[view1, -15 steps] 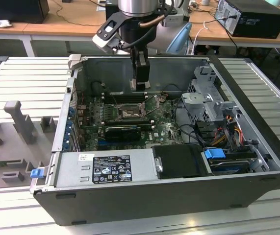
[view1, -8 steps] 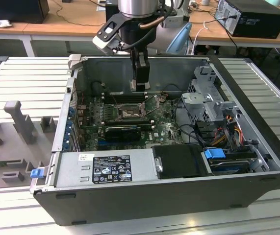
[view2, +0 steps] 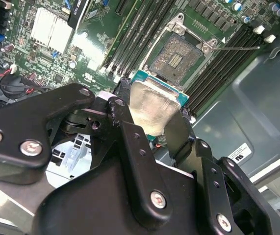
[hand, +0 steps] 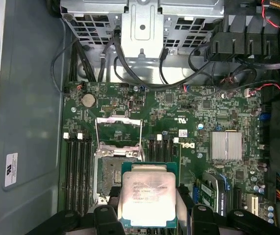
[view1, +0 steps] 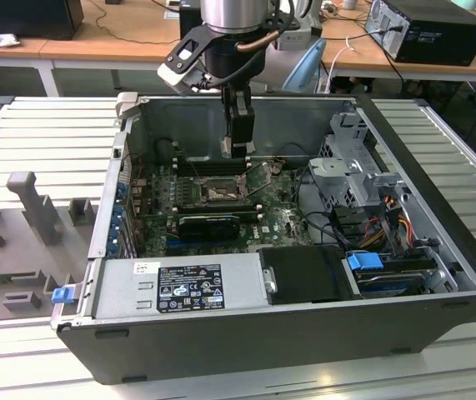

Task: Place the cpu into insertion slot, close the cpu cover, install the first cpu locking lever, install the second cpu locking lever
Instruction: 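Place the cpu into insertion slot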

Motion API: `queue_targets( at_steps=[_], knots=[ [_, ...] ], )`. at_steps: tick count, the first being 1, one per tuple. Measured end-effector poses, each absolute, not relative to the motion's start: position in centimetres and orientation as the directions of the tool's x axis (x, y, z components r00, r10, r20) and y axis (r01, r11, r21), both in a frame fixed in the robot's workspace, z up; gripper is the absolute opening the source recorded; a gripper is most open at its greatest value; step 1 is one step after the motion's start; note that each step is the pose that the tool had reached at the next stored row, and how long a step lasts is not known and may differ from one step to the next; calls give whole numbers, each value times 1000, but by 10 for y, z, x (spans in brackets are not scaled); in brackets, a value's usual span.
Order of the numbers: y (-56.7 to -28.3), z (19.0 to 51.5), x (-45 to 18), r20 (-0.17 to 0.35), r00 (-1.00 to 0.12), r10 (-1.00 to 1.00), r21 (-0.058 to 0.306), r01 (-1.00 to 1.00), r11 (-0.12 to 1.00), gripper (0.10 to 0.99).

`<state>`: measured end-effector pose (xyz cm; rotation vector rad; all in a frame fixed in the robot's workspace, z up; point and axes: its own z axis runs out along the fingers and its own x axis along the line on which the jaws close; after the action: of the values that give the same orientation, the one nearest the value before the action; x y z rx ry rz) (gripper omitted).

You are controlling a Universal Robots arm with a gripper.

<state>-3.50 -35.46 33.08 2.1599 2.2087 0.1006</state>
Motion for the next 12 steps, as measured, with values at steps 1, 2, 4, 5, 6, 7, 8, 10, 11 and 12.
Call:
queue_targets(
  at_steps=[1,2,4,5,6,7,8,10,11,12],
  knots=[
    [-355,330,-35,9,-23,1000,82,996,22,525],
    [-355,328,-35,9,-23,1000,82,996,22,525],
    [-355,323,-35,9,-23,1000,81,997,22,525],
    [-355,322,-35,9,-23,1000,80,997,22,525],
    [-355,321,-35,9,-23,1000,80,997,22,525],
    [-355,320,-35,9,-23,1000,79,997,22,525],
    [-355,319,-35,9,-23,1000,78,997,22,525],
    [-355,318,-35,9,-23,1000,77,997,22,525],
    [-355,317,-35,9,-23,1000,77,997,22,525],
    [-355,316,-35,9,-23,1000,76,997,22,525]
  ],
)
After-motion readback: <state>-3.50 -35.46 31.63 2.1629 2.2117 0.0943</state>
